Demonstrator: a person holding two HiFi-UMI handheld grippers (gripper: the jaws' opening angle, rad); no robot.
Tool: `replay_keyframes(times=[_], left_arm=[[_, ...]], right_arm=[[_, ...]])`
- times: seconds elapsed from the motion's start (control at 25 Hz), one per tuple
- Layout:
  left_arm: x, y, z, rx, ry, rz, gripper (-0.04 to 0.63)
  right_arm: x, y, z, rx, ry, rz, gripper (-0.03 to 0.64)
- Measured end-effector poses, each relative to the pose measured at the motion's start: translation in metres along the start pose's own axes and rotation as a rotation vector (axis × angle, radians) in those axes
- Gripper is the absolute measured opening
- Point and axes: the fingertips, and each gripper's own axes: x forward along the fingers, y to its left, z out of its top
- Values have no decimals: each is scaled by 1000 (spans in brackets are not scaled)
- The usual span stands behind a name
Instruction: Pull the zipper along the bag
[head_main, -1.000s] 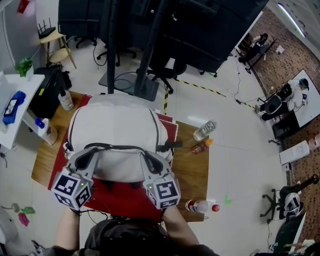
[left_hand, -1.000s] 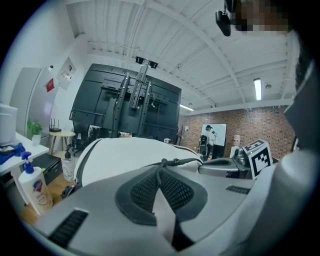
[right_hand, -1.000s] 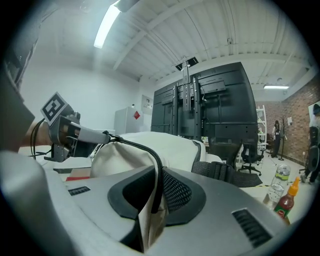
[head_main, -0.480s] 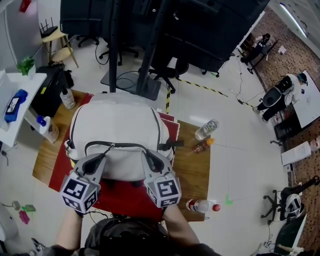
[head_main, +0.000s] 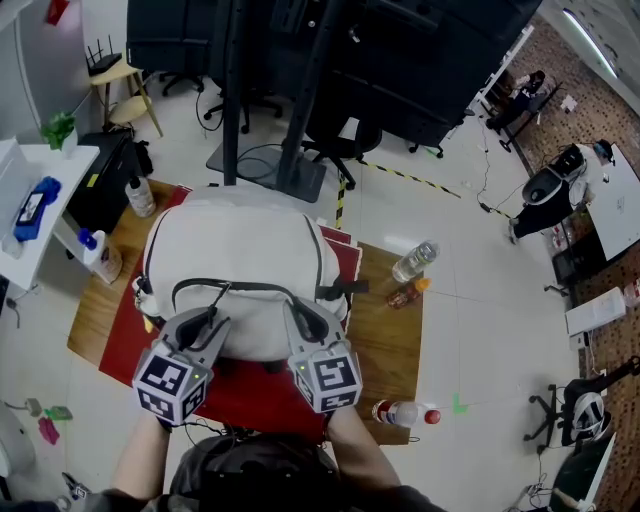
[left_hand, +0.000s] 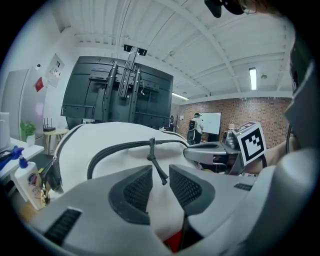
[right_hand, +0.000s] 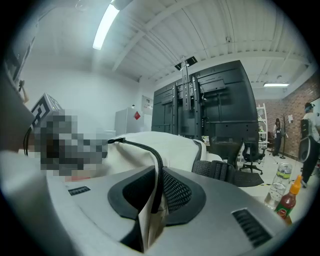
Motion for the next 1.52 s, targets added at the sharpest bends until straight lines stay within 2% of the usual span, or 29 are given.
replay_keyframes(times=[0.24,0.4,0.56,0.68,0.88,1.04,1.28,1.44,1.52], left_arm=[[-10,13,12,-6,-3,21,161],[-12,15,25,15,-12,21,229],[-4,19,26,9,7,5,229],[3,20,29,31,12,13,227],[10,14,36,63,29,34,52],[11,14,33,89,48,19,46],[-7,31,51,-29,-64,-8,44],[-13,38,57,32,-76,13,44],[-21,53,56,23,-92,53,43]], right_arm=[[2,0,-1,3,3,4,60],[1,-1,-1,4,5,-3,60],[6,2,-2,2,2,-7,60],[7,3,-3,4,5,-7,60],[-1,-2,0,6,4,-9,60],[0,-2,0,1,0,-14,60],[0,-1,5,-13,-12,-34,57],[2,-4,2,-19,-14,-45,57],[2,-5,0,-13,-9,-49,57]])
